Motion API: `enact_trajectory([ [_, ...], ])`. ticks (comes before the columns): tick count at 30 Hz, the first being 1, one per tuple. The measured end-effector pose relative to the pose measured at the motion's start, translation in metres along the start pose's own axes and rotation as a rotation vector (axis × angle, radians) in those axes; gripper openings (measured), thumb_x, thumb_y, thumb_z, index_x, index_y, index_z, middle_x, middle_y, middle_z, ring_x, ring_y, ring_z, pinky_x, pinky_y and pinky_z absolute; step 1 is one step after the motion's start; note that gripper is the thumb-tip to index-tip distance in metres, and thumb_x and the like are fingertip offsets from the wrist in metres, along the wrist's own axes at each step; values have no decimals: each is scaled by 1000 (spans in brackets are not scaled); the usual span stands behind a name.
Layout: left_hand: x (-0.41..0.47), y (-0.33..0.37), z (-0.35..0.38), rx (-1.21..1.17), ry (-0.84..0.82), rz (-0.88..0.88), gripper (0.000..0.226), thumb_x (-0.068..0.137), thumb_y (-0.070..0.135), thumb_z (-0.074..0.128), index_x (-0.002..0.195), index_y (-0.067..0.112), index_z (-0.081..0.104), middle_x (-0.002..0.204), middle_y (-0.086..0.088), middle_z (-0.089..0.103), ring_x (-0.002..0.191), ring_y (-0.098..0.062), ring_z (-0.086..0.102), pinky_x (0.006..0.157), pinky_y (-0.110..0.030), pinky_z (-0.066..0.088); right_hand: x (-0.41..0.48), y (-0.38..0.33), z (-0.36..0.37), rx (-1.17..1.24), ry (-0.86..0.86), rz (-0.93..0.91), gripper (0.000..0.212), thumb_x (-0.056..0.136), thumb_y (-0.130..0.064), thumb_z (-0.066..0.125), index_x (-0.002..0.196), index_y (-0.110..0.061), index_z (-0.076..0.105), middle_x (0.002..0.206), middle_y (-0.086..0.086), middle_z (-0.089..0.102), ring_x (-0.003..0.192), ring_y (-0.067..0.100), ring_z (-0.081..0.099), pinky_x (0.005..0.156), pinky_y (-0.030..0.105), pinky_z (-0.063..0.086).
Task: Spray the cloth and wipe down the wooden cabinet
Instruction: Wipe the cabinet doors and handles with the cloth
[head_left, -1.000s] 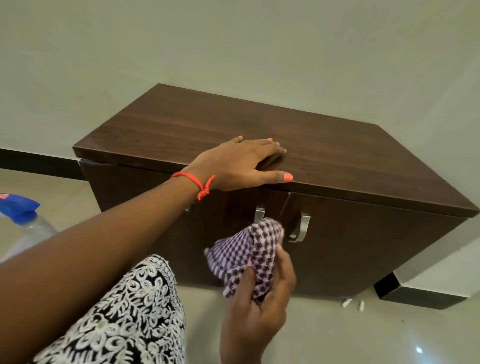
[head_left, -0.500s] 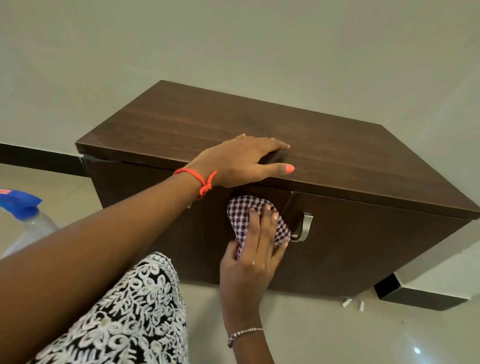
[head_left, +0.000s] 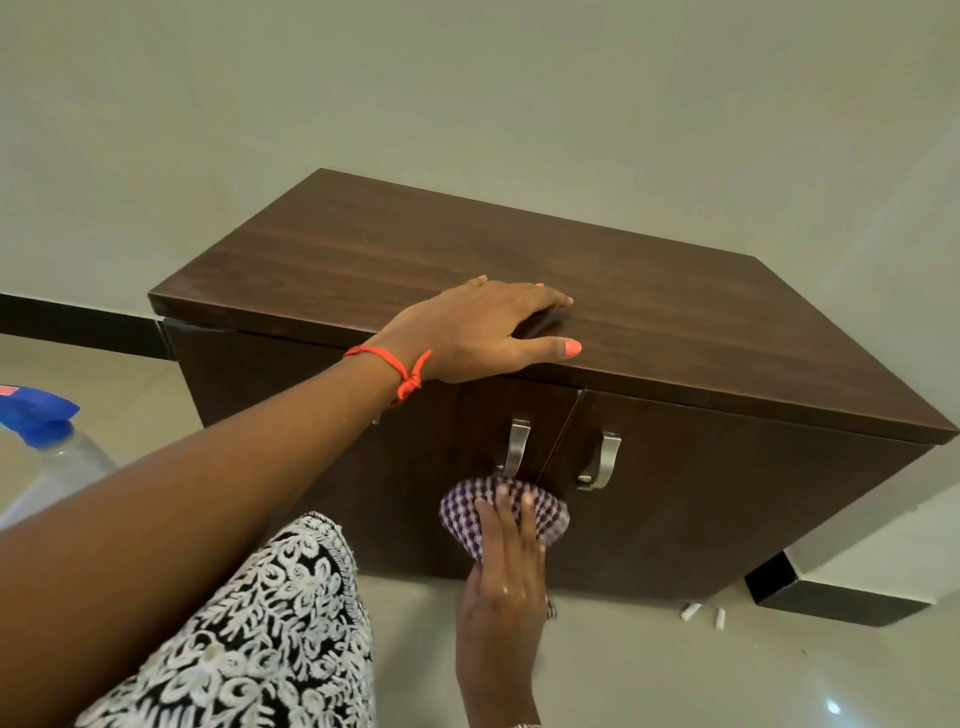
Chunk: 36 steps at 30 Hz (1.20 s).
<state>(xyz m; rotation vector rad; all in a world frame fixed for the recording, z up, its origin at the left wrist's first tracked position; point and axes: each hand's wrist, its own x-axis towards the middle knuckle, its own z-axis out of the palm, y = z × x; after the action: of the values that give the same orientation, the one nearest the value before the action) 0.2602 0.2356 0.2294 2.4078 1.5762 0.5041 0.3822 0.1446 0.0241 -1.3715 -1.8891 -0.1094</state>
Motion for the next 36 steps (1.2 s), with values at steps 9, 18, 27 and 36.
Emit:
enact_trajectory([
  [9,1,-1,1,14,6,7,76,78,64,26,142,22,30,149,1,33,137,-12,26,113,-41,11,3,1,-36,387,48,819,53,77,3,68,127,-10,55,110,15,66,92,28,66,79,37,57],
  [18,1,-1,-1,13,-12,-8,75,79,63,27,142,23,30,150,1,31,137,-11,25,113,-40,10,67,-54,-27,223,295,73,48,83,-10,46,130,-6,42,143,17,38,137,27,30,108,55,28],
  [27,2,-1,0,29,-12,-2,77,78,64,26,142,22,30,150,1,31,137,-12,25,112,-40,11,42,-19,8,-93,99,-84,81,63,-9,78,133,-11,36,148,10,23,144,19,-1,102,67,19],
  [36,1,-2,1,28,-1,2,76,78,64,26,142,22,31,150,2,31,138,-9,22,113,-40,10,7,6,27,-11,36,-181,72,70,11,50,136,-9,31,157,-7,-7,144,15,0,110,47,10],
])
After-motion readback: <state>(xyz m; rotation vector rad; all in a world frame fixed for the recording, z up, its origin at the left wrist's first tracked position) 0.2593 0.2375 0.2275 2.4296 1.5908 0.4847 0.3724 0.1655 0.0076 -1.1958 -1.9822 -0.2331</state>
